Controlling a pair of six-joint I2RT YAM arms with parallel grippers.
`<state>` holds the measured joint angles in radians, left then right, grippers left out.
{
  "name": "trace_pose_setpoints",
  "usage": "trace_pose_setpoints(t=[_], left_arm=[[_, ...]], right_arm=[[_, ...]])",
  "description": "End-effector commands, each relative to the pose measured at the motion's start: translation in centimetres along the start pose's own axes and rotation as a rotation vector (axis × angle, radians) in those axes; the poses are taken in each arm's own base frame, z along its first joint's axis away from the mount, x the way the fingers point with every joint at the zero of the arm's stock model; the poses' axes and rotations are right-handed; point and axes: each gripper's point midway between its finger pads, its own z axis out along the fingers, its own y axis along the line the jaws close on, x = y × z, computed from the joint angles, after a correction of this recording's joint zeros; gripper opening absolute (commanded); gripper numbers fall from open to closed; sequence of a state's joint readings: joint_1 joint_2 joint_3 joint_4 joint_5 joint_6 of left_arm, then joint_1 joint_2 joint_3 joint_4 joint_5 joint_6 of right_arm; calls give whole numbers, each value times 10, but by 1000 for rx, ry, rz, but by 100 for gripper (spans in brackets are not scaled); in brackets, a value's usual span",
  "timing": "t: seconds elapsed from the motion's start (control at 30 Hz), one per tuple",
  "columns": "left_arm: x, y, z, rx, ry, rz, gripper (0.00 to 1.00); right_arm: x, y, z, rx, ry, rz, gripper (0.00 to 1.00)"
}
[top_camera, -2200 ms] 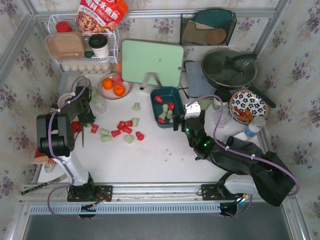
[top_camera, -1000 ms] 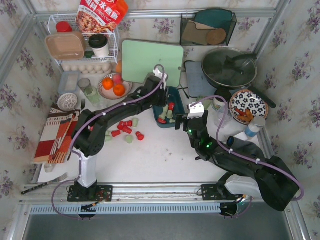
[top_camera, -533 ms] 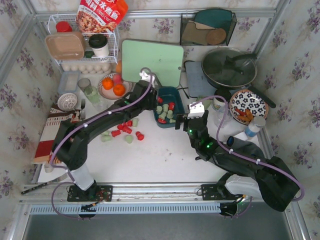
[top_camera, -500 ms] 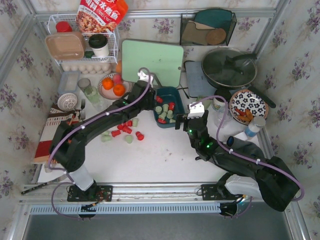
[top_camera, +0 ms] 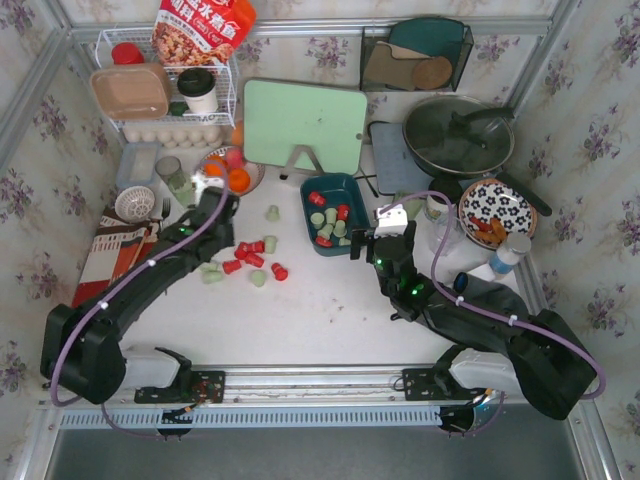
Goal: Mix the coffee capsules in the storage basket
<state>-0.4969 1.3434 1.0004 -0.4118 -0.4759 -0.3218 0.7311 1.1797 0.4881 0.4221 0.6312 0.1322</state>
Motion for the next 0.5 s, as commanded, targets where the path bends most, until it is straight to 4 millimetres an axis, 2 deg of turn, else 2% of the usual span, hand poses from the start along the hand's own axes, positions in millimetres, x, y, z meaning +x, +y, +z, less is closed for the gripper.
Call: trace_pose_setpoints(t=[0.0,0.07,0.2,0.4,0.47], left_arm=[[34,50,6,-83,109,-122,50],[50,68,14,-83,158,-198,50],[71,90,29,-72,240,-302,49],[98,96,59,-33,373,-405,48],[100,99,66,-19,401,-440,47]], right_arm=[[-8,-3,1,21,-34,28,100],[-7,-3,1,22,-31,25,100],[-4,0,3,16,-22,17,100],[-3,1,4,8,-17,14,100],[-4,2,3,7,-18,14,100]])
